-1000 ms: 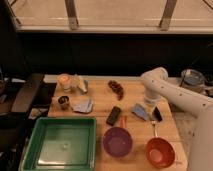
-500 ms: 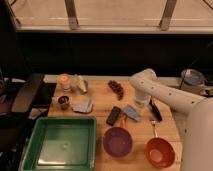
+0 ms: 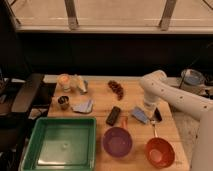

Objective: Wipe table surface with sponge

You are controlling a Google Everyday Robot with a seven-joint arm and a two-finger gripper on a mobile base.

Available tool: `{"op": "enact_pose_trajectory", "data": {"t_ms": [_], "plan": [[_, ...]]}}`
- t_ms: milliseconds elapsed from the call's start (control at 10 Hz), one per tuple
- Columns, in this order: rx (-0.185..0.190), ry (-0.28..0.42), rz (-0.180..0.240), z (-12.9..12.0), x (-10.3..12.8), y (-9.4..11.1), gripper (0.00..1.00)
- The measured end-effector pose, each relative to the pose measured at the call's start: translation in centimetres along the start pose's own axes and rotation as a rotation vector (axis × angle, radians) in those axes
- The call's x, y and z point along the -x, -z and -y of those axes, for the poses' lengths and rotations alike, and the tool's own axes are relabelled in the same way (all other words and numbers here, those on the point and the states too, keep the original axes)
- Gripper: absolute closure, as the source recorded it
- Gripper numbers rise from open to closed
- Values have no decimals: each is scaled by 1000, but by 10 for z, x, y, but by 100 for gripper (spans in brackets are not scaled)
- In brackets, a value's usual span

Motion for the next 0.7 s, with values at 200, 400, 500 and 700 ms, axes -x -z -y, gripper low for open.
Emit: {"op": "enact_pose_trajectory", "data": {"t_ms": [200,400,500,700], "plan": [[-29,-14,-6,18,14,3,100],[-46,6,-2,17,38,6,100],[-55,28,0,7,51,6,100],[-59,74,0,-17,64,2,100]]}}
